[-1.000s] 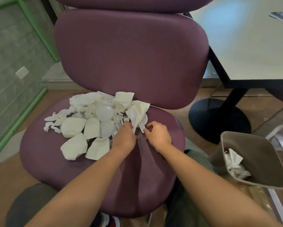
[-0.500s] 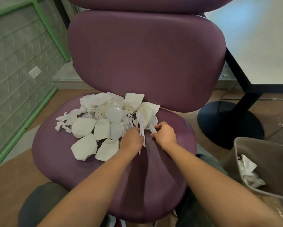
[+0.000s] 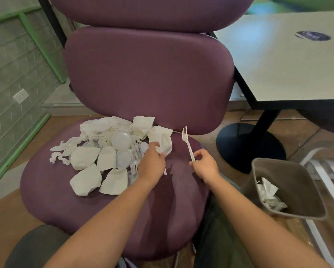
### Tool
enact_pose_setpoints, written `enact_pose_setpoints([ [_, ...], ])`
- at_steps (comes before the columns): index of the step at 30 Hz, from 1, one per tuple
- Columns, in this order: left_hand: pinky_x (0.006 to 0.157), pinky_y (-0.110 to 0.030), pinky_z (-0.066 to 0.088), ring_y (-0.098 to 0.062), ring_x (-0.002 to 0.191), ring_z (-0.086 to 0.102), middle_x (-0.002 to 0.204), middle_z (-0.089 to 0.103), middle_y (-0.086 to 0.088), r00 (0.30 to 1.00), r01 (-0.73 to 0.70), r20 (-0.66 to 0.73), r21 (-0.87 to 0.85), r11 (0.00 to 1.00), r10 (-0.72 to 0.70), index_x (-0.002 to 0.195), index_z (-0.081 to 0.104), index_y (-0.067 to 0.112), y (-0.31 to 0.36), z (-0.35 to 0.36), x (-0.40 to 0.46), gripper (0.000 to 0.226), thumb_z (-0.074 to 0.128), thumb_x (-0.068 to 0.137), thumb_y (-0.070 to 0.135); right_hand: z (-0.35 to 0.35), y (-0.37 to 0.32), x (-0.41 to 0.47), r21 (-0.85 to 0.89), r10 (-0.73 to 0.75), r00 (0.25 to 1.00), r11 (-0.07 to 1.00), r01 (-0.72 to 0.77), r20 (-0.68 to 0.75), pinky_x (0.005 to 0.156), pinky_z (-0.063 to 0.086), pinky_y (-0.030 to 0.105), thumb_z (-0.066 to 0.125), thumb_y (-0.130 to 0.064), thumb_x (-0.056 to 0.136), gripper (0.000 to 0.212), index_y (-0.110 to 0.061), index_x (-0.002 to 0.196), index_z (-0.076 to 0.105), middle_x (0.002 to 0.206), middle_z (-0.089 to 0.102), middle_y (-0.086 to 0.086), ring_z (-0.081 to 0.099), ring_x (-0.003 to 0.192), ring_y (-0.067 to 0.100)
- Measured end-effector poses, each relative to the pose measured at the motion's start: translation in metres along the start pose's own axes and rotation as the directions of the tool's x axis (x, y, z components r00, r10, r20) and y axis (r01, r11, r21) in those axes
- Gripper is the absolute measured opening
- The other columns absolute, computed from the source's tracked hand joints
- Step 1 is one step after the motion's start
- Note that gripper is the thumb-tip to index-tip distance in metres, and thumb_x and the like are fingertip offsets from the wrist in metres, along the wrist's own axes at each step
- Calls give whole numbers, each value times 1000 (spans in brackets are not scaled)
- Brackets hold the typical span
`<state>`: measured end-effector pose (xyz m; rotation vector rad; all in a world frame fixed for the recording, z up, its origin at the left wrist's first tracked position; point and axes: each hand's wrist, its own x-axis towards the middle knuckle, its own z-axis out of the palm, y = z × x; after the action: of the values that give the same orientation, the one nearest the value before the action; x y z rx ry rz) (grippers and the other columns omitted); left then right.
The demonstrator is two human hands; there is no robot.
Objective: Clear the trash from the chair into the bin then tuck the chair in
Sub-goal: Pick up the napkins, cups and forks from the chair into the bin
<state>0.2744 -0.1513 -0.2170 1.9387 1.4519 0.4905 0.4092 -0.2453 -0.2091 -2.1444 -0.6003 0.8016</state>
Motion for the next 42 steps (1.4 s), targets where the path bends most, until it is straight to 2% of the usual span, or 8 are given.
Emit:
enact_pose_setpoints([
  [5, 73, -35, 49, -20, 77, 60, 86, 61, 2, 982, -154, 88, -128, 980, 166, 121, 52, 22, 42, 20, -9, 26, 54, 96, 19, -41, 21, -14, 91, 10, 998, 996, -4, -59, 55, 40, 26, 61, -7, 81, 17, -16, 93, 53, 91, 64, 3, 57, 73, 17],
  [9, 73, -49, 58, -29, 81, 65, 84, 57, -6, 931, -173, 290, -191, 966, 224, 125, 55, 34, 78, 61, -16, 41, 53, 92, 11, -79, 43, -23, 59, 3, 988, 998, 6, -151, 69, 42, 28, 65, -6, 85, 23, -16, 101, 52, 93, 61, 3, 60, 88, 21],
  [13, 71, -39, 61, -22, 74, 67, 84, 61, -3, 841, -116, 489, -255, 960, 232, 141, 48, 24, 124, 100, -41, 50, 55, 95, 7, -116, 80, -30, 111, 49, 980, 993, -27, -195, 64, 41, 21, 68, -6, 87, 42, -22, 117, 44, 83, 53, -8, 56, 84, 15],
  [17, 61, -29, 60, -14, 64, 65, 78, 62, 4, 789, -61, 586, -224, 973, 185, 122, 61, 21, 159, 142, -61, 34, 65, 91, 11, -151, 119, -30, 119, 161, 947, 984, -132, -277, 78, 51, 32, 65, -4, 87, 42, -19, 123, 48, 88, 57, -6, 60, 87, 17],
  [23, 69, -37, 62, -19, 75, 70, 97, 71, -2, 778, -129, 611, -73, 989, 146, 93, 62, 30, 180, 213, -80, 18, 69, 86, 15, -186, 168, -13, 171, 345, 869, 938, -303, -355, 87, 45, 33, 67, -6, 87, 44, -7, 126, 49, 116, 61, 14, 60, 108, 31],
  [26, 83, -38, 58, -22, 90, 70, 104, 72, -4, 747, -217, 637, -35, 976, 189, 116, 65, 20, 185, 238, -85, 29, 68, 88, 25, -190, 187, 0, 124, 363, 865, 932, -341, -347, 81, 45, 30, 76, -20, 81, 48, -4, 121, 56, 109, 67, 14, 63, 102, 32],
  [30, 96, -39, 49, -27, 112, 61, 123, 66, -7, 715, -260, 678, 31, 965, 171, 134, 55, 16, 184, 253, -86, 48, 58, 93, 41, -182, 210, 9, -137, 334, 886, 909, -393, -321, 98, 40, 35, 71, -35, 79, 45, -18, 120, 64, 122, 64, 9, 55, 117, 31],
  [42, 86, -35, 53, -12, 93, 65, 102, 69, 10, 855, -218, 452, -133, 967, 255, 105, 64, 36, 144, 161, -41, 16, 53, 94, 41, -139, 115, -1, 10, 50, 974, 999, -49, -223, 98, 47, 40, 63, -14, 86, 25, -17, 110, 67, 110, 67, 4, 60, 105, 21],
])
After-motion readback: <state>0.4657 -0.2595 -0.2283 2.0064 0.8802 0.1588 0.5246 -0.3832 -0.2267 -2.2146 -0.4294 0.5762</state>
